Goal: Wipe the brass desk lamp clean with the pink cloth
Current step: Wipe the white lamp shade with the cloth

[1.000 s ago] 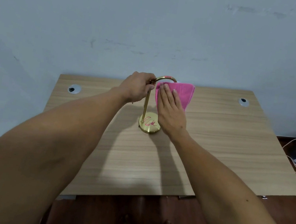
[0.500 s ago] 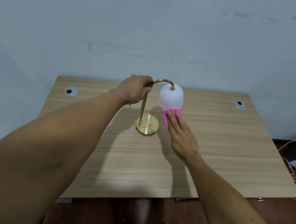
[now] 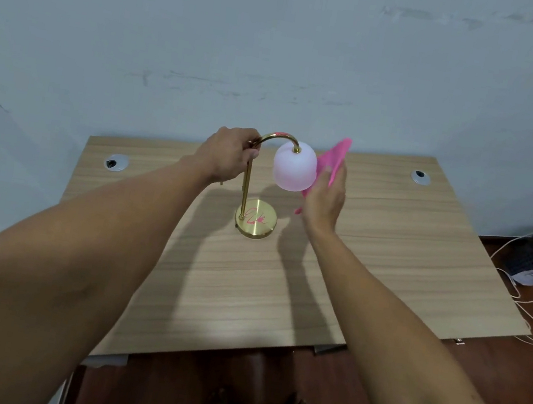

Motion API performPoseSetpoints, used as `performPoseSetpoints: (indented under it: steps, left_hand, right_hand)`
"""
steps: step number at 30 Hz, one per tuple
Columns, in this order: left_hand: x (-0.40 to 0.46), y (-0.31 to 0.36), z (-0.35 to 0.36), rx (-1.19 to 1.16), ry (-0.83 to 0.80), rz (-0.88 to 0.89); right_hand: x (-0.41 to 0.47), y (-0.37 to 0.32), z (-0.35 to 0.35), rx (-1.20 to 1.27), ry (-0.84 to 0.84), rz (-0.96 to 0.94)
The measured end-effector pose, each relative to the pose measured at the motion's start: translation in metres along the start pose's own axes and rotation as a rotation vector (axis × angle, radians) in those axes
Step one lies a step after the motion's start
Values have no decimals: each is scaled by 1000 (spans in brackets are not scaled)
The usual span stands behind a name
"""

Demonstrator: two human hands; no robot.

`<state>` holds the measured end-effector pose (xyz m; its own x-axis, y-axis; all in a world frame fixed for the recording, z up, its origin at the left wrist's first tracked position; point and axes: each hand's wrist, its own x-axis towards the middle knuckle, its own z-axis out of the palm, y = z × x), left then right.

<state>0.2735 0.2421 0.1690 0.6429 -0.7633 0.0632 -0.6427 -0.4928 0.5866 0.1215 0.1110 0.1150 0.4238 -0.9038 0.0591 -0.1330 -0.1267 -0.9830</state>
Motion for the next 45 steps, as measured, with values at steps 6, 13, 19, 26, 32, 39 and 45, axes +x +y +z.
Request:
performPoseSetpoints:
  steps: [6,13,19,26,32,39,45]
  left_hand:
    - [1,1,0,3,8,15]
    - [2,-6,-3,-5,-15,23]
    - [2,-5,-3,-12,-39,32]
    - [4,-4,-6,24,-33,59]
    - [3,-3,-4,55,-47,74]
    - [4,-6,-6,55,-48,87]
    - [3,-4,-6,57,-50,76]
  right_hand:
    - [-43,53,33,-608,-222,-500]
    - [-21,69,11,-1105,-267,-848]
    - [-1,58,3,-1338,-365,-1088]
    - [7,40,1,-1555,-370,-1241]
    - [-1,41,1,-1690,-416,-1228]
    - [3,19,21,-1727,-338,-1256]
    - [-3,32,15,-1814,-417,-1262]
